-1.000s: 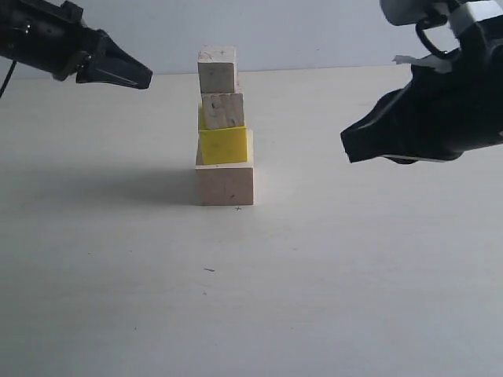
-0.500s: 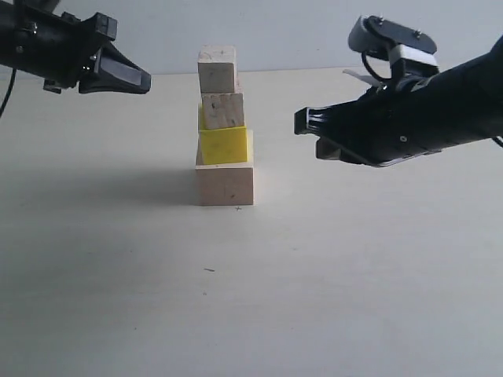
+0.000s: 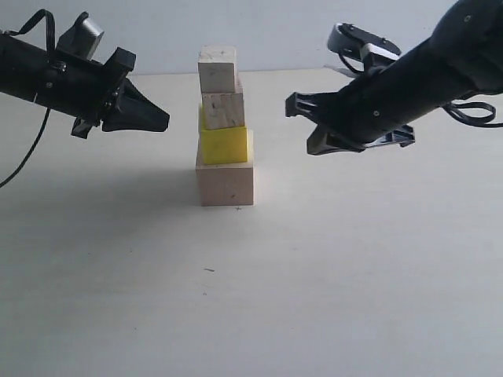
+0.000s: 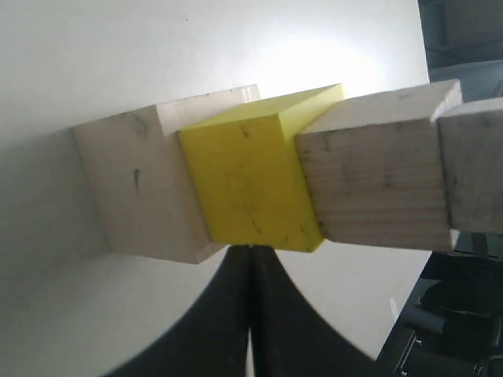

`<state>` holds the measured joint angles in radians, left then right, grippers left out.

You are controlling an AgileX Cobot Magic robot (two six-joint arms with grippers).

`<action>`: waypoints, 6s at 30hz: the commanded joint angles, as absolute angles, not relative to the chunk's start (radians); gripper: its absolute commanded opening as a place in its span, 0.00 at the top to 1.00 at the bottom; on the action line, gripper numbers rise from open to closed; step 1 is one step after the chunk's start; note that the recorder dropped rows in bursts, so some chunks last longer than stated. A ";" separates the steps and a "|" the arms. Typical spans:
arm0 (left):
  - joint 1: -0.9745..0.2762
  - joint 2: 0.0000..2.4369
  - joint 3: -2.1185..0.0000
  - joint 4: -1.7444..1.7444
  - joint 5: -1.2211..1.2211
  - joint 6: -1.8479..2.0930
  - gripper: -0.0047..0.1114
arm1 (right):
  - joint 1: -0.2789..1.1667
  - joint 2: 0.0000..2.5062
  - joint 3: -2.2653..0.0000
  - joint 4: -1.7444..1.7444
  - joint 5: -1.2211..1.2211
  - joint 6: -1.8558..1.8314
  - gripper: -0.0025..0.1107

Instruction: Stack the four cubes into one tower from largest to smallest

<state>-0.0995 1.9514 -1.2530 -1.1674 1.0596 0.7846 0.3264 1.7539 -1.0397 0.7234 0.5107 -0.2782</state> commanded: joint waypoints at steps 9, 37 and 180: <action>-0.098 1.938 -1.251 -1.209 1.037 0.831 0.96 | 0.011 1.855 -1.054 1.414 0.991 -0.923 0.98; -0.102 2.052 -1.305 -1.333 1.077 0.966 0.96 | 0.116 2.021 -1.054 1.582 1.108 -1.010 0.98; -0.151 2.094 -1.343 -1.370 1.037 1.055 0.96 | 0.244 2.039 -1.103 1.622 0.973 -1.134 0.98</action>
